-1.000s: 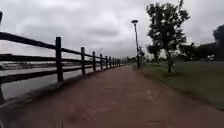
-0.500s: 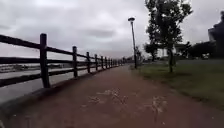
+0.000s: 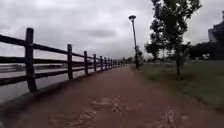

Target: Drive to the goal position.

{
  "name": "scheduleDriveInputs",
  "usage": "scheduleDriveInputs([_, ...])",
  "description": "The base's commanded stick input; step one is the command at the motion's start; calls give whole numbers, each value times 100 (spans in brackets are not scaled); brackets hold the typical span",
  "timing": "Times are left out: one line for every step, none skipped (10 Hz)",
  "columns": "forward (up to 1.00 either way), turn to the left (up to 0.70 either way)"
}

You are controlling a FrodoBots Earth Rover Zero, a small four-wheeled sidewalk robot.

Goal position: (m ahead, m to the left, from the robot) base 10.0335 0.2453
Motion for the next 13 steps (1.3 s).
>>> scheduleDriveInputs([100,0])
scheduleDriveInputs([100,0])
scheduleDriveInputs([100,0])
scheduleDriveInputs([100,0])
scheduleDriveInputs([100,0])
scheduleDriveInputs([100,0])
scheduleDriveInputs([100,0])
scheduleDriveInputs([100,0])
scheduleDriveInputs([100,0])
scheduleDriveInputs([100,0])
scheduleDriveInputs([100,0])
scheduleDriveInputs([100,0])
scheduleDriveInputs([100,-3])
